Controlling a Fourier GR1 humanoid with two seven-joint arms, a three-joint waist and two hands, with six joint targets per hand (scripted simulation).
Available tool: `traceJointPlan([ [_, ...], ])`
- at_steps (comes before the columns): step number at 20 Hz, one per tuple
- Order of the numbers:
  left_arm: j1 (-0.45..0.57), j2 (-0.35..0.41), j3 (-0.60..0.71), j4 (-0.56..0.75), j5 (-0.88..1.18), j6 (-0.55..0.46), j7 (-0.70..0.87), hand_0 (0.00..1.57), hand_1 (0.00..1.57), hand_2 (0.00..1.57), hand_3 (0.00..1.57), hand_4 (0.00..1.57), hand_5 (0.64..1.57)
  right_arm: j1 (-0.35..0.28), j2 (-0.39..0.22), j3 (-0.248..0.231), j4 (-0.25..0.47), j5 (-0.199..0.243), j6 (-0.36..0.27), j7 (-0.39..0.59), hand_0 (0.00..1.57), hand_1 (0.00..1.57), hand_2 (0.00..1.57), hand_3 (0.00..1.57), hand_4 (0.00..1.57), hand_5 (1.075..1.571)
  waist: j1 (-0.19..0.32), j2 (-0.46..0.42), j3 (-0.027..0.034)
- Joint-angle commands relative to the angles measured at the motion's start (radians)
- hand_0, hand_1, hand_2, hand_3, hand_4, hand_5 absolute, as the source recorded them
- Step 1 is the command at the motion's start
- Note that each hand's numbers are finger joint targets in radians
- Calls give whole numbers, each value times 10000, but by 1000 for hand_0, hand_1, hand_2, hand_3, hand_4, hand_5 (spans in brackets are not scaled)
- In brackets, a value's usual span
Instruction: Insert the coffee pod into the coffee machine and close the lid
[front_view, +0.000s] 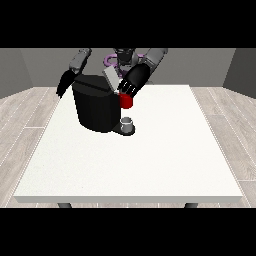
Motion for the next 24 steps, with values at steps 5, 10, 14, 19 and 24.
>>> traceJointPlan([
  [5,-347,171,13,-8,-104,100,-109,1207,1207,1244,1206,356,1571,234,111,-59,217,-63,-53,-576,0,0,0,0,0,1571,21,90,2],
  [10,-286,-181,29,60,-186,767,-179,1189,1189,1207,1172,362,1571,-267,-159,-207,95,-152,99,26,0,0,0,0,0,1571,-137,259,0],
  [14,-258,-95,-441,-109,-639,791,-381,1225,1225,1244,1157,0,1571,-338,-36,-148,292,87,-230,90,0,0,0,0,0,1571,232,56,0],
  [19,40,-21,-899,-231,-1245,1549,-855,1173,1173,1194,1066,0,1571,-211,46,-80,278,103,-252,-294,0,0,0,0,0,1571,137,539,-1],
  [24,-245,823,-375,454,-1075,1189,-1146,1096,1096,1127,990,0,1571,-215,123,205,-294,247,-261,111,0,0,0,0,0,1571,-252,622,-4],
])
